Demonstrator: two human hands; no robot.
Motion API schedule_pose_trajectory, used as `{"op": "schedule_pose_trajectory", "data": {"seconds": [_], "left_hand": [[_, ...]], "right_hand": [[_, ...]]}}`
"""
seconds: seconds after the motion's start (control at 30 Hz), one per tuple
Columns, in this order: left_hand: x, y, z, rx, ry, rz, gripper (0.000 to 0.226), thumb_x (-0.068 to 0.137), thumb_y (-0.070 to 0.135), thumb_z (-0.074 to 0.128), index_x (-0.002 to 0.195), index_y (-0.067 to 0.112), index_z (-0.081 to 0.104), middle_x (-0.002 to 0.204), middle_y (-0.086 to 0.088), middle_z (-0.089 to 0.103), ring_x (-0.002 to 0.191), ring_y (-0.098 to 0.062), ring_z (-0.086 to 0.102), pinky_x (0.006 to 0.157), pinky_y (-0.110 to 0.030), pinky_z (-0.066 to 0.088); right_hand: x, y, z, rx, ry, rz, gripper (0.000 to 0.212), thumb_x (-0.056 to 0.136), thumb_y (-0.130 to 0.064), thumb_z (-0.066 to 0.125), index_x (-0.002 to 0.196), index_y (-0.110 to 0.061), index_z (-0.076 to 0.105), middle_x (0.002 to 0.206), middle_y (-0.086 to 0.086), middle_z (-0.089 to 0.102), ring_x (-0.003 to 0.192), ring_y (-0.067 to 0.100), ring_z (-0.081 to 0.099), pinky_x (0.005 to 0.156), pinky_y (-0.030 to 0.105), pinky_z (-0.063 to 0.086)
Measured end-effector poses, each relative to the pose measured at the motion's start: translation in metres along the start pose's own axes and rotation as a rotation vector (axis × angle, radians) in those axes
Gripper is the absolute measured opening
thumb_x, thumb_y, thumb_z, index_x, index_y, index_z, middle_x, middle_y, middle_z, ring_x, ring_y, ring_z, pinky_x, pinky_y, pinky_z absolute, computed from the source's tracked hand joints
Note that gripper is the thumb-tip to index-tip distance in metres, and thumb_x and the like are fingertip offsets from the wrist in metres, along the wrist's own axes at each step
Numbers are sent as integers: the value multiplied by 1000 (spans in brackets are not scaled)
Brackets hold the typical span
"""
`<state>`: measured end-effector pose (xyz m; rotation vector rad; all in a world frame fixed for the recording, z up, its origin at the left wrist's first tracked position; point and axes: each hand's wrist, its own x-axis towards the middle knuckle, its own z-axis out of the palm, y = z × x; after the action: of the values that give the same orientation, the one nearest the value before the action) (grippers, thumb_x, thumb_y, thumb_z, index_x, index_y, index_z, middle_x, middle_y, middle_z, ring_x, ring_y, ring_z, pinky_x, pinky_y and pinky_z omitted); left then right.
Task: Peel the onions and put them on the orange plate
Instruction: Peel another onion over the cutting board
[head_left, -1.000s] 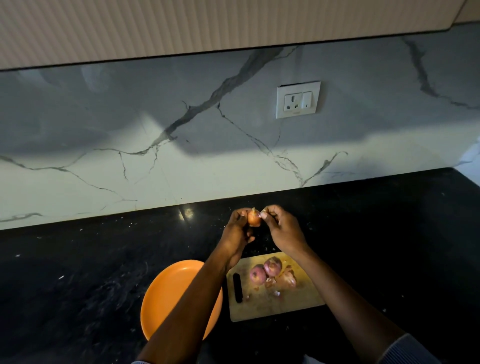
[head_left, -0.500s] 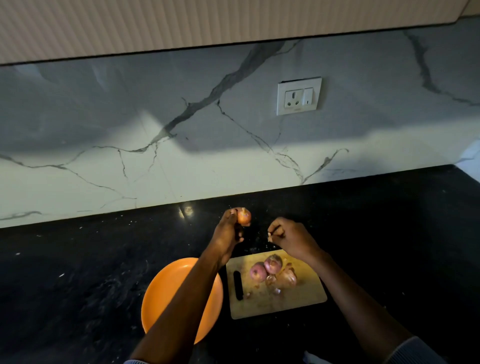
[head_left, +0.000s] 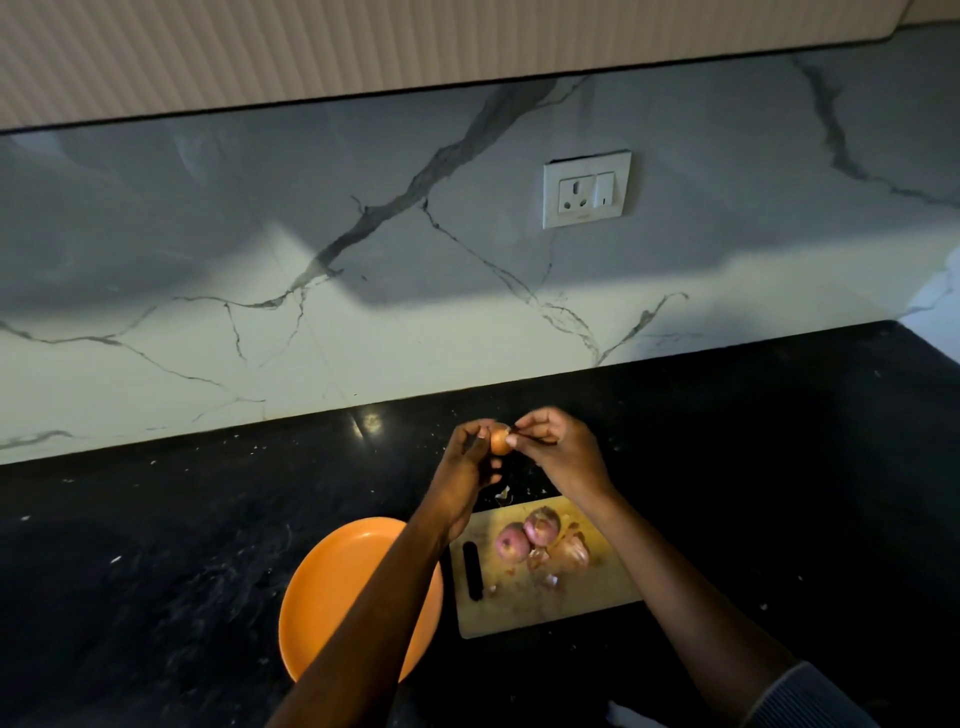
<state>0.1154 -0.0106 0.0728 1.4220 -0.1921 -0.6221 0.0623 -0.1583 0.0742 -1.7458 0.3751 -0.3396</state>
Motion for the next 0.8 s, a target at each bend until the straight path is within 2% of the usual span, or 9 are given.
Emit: {"op": "schedule_pose_trajectory", "data": {"seconds": [0.2, 0.3, 0.37, 0.53, 0.67, 0.8], "left_hand": [[2, 0, -3, -39, -2, -33, 37, 105, 22, 49, 133, -1, 49, 101, -4, 65, 79, -9, 56, 71, -24, 49], [-1, 1, -4, -21, 7, -8, 27, 105, 24, 49, 126, 8, 55, 103, -3, 67, 80, -9, 58, 72, -25, 47], [-2, 2, -6, 0, 18, 5, 28, 104, 29, 49, 125, 12, 59, 107, -2, 69, 82, -6, 61, 74, -26, 47], [-4, 5, -12, 48, -4, 8, 35, 102, 42, 50, 121, 18, 67, 111, 3, 71, 100, -11, 60, 89, -32, 46], [-6, 4, -8, 50, -11, -7, 34, 104, 39, 47, 125, 20, 65, 119, 0, 70, 109, -16, 61, 96, -38, 45], [-8, 5, -7, 33, -17, -35, 34, 105, 37, 44, 127, 19, 63, 116, 1, 70, 108, -17, 59, 90, -35, 43]], "right_hand": [[0, 2, 3, 38, -35, 22, 22, 85, -11, 79, 95, -25, 64, 94, 1, 75, 91, 12, 73, 80, 24, 56], [0, 1, 4, 16, -27, 32, 25, 86, -11, 78, 95, -27, 61, 95, 0, 73, 91, 10, 71, 75, 18, 53], [0, 1, 1, 3, -12, 36, 24, 86, -11, 77, 95, -28, 61, 94, -3, 72, 91, 10, 71, 73, 17, 52], [-2, 0, -5, -17, -7, -28, 22, 85, -26, 81, 101, -25, 66, 98, -4, 73, 93, 2, 69, 77, 15, 52], [-5, -3, 2, 8, -9, -70, 28, 81, -25, 84, 103, -23, 67, 100, -4, 73, 95, 1, 68, 79, 13, 52], [-4, -2, 4, 27, 45, -66, 21, 83, -17, 81, 98, -22, 67, 92, -3, 75, 90, 4, 71, 76, 13, 52]]}}
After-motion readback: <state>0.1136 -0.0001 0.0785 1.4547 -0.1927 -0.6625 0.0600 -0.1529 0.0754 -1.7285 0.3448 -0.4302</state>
